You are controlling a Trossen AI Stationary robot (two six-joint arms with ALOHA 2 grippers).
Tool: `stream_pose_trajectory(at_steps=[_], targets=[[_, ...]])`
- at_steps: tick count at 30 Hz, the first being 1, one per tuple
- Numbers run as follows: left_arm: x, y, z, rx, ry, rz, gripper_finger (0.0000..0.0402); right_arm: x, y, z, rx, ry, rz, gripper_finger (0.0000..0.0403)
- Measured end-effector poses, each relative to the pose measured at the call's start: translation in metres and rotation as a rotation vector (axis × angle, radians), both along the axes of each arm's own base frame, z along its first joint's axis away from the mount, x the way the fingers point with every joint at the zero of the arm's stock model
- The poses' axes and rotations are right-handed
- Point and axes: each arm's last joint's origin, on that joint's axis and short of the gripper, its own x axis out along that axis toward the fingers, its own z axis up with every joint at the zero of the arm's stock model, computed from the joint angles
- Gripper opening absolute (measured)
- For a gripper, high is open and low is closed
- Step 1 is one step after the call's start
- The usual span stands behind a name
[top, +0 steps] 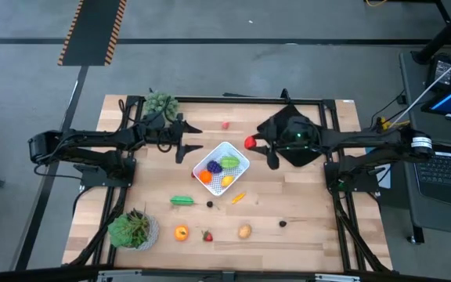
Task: Pick and placing Produce into tupperware
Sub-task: Put the top strawberry into the white bin
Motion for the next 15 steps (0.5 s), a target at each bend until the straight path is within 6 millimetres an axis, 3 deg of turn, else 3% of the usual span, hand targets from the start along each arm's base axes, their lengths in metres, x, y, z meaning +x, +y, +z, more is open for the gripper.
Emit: stream_pose_trajectory(at_steps=[8, 15], targets=[[0.002, -0.003, 0.002, 0.006, -0.015, -0.018, 0.0275, -0.003, 0.021, -0.012, -0.067, -0.046, 0.113, 0.019], [0.002, -0.004, 0.003, -0.012, -0.033, -0.015, 0.0275, -0.001, 0.033, -0.009, -0.116, -0.085, 0.172, 0.0191]])
